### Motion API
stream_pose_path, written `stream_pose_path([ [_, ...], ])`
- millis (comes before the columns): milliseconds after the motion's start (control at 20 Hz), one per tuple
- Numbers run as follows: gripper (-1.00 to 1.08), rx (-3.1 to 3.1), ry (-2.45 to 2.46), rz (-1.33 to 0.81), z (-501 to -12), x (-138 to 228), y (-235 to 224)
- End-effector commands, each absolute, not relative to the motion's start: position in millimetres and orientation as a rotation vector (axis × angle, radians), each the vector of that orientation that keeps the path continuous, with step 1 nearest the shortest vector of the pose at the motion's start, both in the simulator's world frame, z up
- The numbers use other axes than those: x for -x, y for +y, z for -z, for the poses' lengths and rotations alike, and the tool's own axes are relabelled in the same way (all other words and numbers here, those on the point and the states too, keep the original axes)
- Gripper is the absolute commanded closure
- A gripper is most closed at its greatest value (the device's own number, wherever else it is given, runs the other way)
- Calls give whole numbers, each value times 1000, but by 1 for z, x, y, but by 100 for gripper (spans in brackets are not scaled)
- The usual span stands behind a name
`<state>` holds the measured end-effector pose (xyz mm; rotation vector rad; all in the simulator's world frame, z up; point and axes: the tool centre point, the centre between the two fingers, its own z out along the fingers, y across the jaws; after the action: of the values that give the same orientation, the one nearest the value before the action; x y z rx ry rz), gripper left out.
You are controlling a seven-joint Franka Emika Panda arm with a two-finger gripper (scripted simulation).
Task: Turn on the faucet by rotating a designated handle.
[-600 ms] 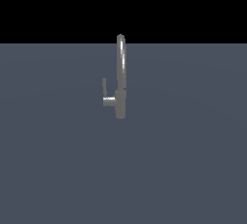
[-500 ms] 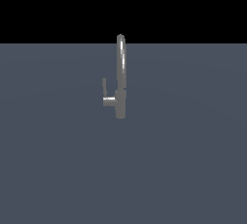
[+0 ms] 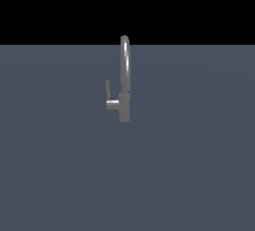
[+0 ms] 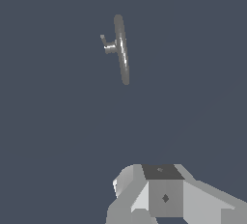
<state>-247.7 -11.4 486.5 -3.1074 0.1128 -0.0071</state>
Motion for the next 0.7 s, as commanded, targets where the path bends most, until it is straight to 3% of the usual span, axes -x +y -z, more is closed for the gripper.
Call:
stream_pose_path([
  [0,108,3106,112,7,-486,248,-12],
  [650,108,3108,294,185,-522,247,5],
])
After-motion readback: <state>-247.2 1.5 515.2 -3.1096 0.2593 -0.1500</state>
